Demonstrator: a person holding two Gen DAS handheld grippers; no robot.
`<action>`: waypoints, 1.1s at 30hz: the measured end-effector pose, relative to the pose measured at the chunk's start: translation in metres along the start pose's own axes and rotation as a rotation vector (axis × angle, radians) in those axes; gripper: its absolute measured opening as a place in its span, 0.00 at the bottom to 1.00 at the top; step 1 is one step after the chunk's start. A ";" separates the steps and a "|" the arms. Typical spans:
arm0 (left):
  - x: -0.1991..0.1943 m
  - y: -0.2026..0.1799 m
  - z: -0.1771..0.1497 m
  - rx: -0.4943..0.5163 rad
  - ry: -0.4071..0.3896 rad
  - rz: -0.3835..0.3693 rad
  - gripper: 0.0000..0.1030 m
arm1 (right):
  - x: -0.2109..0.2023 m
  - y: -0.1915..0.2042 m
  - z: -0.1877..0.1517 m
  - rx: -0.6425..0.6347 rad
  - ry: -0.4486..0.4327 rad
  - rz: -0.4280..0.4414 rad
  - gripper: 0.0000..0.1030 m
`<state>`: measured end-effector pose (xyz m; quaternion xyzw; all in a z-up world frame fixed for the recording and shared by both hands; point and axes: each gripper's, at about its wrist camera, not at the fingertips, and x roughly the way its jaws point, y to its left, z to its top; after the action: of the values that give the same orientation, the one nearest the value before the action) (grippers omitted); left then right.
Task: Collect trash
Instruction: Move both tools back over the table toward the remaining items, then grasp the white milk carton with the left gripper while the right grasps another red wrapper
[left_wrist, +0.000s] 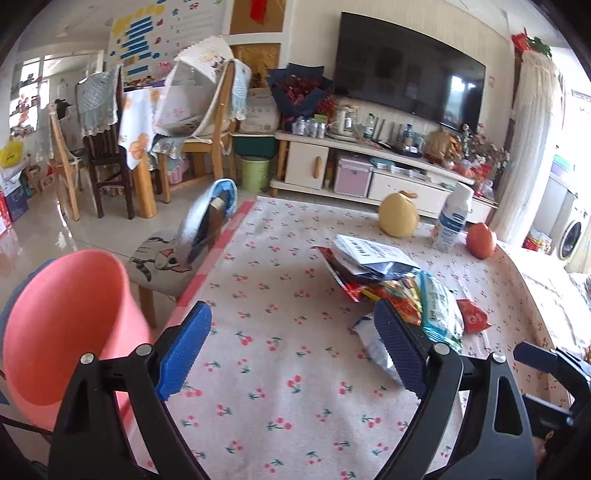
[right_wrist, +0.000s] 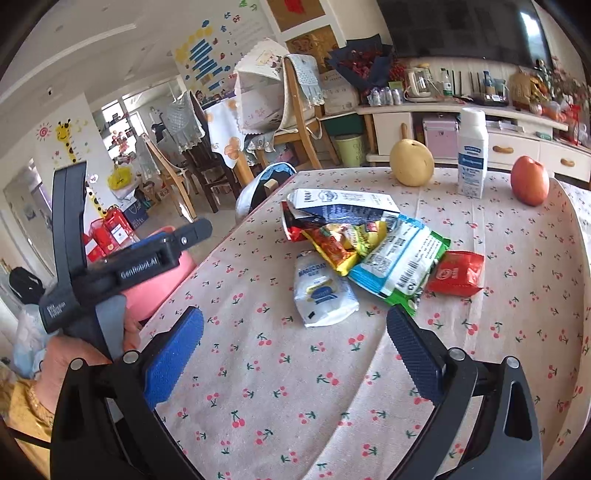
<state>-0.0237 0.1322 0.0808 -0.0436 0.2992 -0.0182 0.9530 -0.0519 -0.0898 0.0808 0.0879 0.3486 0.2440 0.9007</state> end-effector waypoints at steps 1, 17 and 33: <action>0.001 -0.006 -0.001 0.012 -0.001 -0.013 0.88 | -0.002 -0.005 0.001 0.009 0.004 -0.001 0.95; 0.056 -0.067 0.034 0.225 -0.016 -0.180 0.87 | 0.001 -0.085 0.023 0.146 0.102 -0.159 0.95; 0.148 -0.079 0.053 0.375 0.141 -0.232 0.87 | 0.040 -0.129 0.035 0.088 0.138 -0.275 0.95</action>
<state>0.1275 0.0480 0.0469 0.1014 0.3494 -0.1861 0.9127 0.0455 -0.1808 0.0408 0.0618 0.4288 0.1084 0.8947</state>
